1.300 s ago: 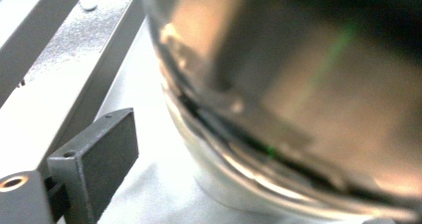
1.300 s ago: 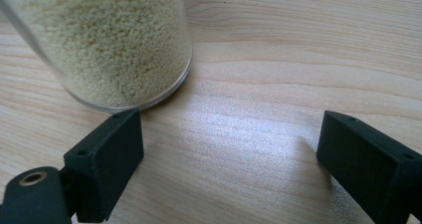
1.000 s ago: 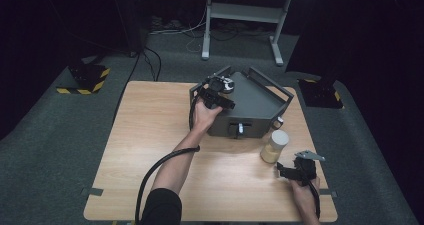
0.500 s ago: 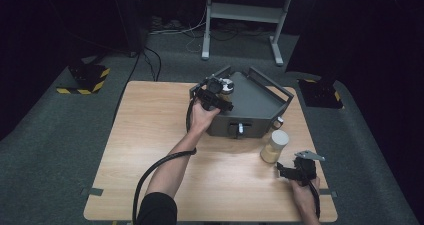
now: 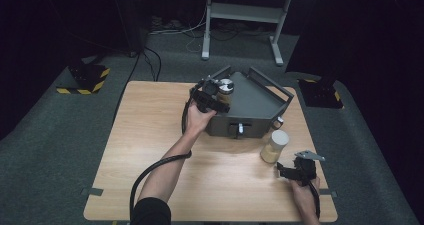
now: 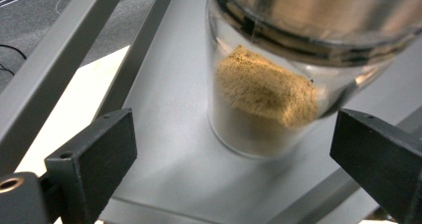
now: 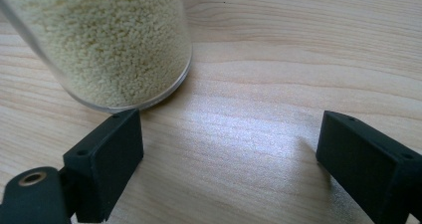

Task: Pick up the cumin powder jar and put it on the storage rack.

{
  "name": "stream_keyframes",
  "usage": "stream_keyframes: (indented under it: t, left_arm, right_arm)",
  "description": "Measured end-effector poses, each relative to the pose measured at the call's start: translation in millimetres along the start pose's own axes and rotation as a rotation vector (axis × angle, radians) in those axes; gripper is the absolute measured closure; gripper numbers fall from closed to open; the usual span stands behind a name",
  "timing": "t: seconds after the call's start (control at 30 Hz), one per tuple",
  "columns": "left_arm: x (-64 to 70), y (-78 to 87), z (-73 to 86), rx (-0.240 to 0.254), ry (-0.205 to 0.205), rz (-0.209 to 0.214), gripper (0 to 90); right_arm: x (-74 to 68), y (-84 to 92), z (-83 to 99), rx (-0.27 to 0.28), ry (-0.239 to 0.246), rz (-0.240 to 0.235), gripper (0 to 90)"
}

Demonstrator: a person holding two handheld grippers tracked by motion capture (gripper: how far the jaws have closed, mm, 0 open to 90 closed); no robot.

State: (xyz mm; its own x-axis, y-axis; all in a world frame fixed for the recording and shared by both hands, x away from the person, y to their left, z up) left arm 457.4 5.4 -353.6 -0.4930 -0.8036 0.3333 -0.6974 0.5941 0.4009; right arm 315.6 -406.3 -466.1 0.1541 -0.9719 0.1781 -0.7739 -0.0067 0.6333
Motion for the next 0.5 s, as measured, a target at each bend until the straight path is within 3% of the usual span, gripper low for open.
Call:
stream_keyframes:
  t: [0.5]
  left_arm:
    - [3.3,28.3,4.9,0.025,-0.019,0.034,4.1]
  right_arm:
    - [-0.4,0.2,0.0,-0.001,-0.003,0.002,10.6]
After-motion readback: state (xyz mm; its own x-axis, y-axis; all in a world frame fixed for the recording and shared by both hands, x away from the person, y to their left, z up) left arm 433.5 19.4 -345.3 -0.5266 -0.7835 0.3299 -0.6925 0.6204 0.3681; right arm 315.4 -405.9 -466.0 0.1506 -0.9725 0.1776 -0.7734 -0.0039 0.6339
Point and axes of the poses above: each handheld gripper's, and its own axes: y roughly backward along the jaws, z roughly out of its underside, x roughly to its right, the point moved 2 cm from there along -y, roughly forward along the jaws, and after that the axes turned 13 degrees about z, right-handed, at the moved point
